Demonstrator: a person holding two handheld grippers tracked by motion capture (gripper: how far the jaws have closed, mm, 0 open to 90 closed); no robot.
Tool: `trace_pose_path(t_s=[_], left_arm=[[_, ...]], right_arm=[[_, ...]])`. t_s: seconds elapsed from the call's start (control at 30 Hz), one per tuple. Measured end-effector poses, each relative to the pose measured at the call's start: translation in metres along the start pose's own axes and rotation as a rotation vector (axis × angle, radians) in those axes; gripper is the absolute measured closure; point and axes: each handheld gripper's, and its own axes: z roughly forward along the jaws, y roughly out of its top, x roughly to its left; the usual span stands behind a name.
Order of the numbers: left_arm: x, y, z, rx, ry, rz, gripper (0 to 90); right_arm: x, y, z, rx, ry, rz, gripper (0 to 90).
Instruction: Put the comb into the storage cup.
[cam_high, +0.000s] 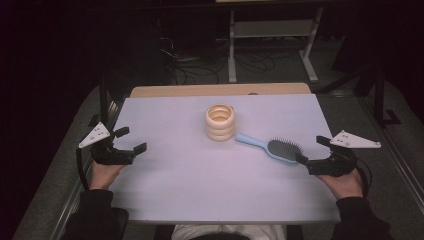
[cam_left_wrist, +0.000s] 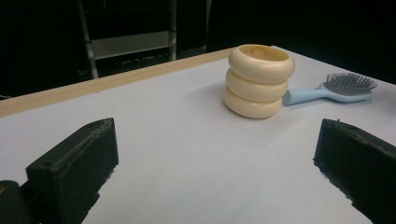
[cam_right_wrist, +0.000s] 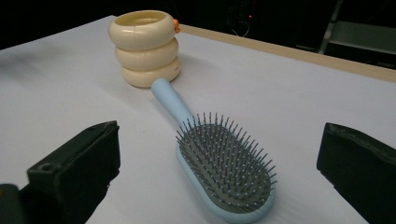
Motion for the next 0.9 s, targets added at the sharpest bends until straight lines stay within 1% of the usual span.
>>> trace_pose_path(t_s=[0.2, 0.6, 0.67, 0.77, 0.9], left_arm=[[0.0007, 0.0, -0.0014, -0.012, 0.001, -0.01, 0.0], [-0.0007, 0.0002, -0.002, -0.019, -0.001, -0.007, 0.0], [-0.0011, -0.0003, -0.0024, -0.018, 0.001, -0.009, 0.0], [-0.0005, -0.001, -0.0025, -0.013, 0.004, -0.009, 0.0], [-0.0006, -0.0014, -0.0038, -0.021, 0.007, -0.016, 0.0]], right_arm=[[0.0, 0.0, -0.0002, 0.0, 0.002, 0.001, 0.0], [0.0013, 0.0009, -0.0002, 0.009, 0.012, 0.002, 0.0], [0.0016, 0.0025, 0.0006, 0.023, 0.014, -0.005, 0.0], [0.0028, 0.0057, 0.0022, 0.029, 0.017, -0.014, 0.0], [0.0062, 0.0094, 0.0047, 0.041, 0.025, -0.031, 0.0]])
